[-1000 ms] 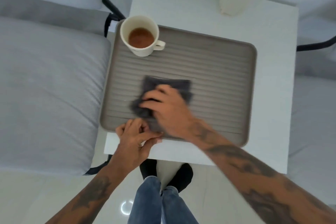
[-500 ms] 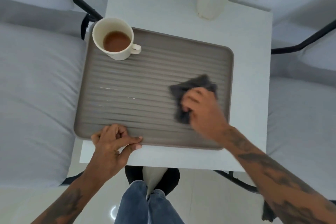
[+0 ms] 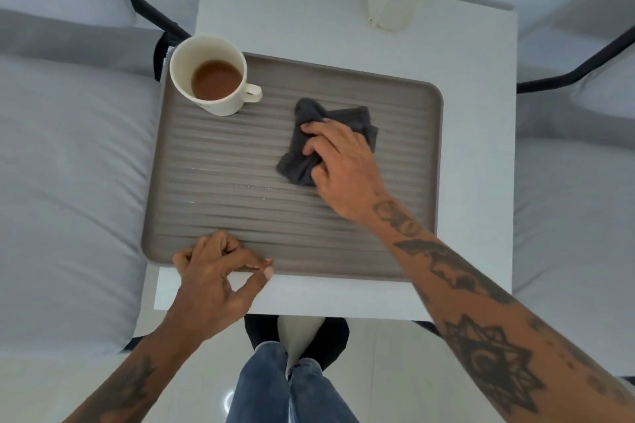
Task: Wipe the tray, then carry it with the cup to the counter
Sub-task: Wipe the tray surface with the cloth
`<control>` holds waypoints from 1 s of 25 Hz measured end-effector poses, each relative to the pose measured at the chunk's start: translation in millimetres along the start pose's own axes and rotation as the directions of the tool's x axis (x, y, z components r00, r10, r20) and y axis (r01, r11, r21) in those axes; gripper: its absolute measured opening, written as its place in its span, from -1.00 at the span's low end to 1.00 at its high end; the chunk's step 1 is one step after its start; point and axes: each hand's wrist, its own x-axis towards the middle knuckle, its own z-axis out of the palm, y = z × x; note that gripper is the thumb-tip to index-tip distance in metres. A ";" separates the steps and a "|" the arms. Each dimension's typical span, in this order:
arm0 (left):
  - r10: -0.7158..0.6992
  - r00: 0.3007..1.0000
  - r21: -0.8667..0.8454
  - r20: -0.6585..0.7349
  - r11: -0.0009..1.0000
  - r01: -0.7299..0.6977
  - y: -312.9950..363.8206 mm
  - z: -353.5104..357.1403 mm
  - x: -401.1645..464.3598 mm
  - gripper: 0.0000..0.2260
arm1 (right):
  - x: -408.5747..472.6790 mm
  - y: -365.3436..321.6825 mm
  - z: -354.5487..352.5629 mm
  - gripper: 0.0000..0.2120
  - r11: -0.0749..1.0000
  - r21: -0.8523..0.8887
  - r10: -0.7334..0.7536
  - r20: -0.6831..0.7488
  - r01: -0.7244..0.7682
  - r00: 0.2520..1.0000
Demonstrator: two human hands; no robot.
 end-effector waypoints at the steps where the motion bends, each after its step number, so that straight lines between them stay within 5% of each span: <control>1: -0.073 0.997 -0.013 -0.003 0.997 0.073 6.5 -1.4 8.2 -0.69 | -6.9 12.5 -8.3 -0.75 1.000 -0.008 0.005 -0.004 -0.005 1.000; 5: -0.334 0.942 -0.088 -0.027 0.940 0.331 17.6 -4.1 40.0 -0.46 | -29.5 56.6 -34.6 -0.79 0.970 0.000 0.242 -0.126 -0.244 0.962; 8: -0.292 0.956 0.001 -0.041 0.956 0.292 19.3 -1.0 36.5 -0.33 | -23.5 56.9 -26.5 -0.78 0.899 0.047 0.433 -0.232 -0.435 0.871; 11: -0.264 0.962 0.020 -0.068 0.964 0.266 21.9 3.4 33.5 -0.27 | 3.6 23.4 -5.1 -0.76 0.947 0.062 0.322 -0.247 -0.317 0.914; 15: -0.273 0.962 0.110 -0.026 0.955 0.274 19.8 1.8 36.5 -0.12 | 29.5 -9.4 6.1 -0.76 0.999 0.008 0.048 0.034 -0.048 0.998; 18: -0.277 0.961 0.170 0.015 0.948 0.271 22.3 -1.5 37.3 -0.12 | 19.7 24.9 -14.8 -0.82 0.987 -0.066 0.144 -0.036 -0.146 0.989; 22: -0.280 0.959 0.212 0.030 0.940 0.268 23.2 -2.1 38.2 -0.13 | 4.3 62.0 -35.0 -0.79 0.877 -0.092 0.459 -0.133 -0.472 0.878; 25: -0.281 0.959 0.216 0.030 0.939 0.269 22.0 -1.5 38.9 -0.13 | 33.3 32.3 -15.9 -0.70 0.914 -0.130 0.374 -0.092 -0.384 0.923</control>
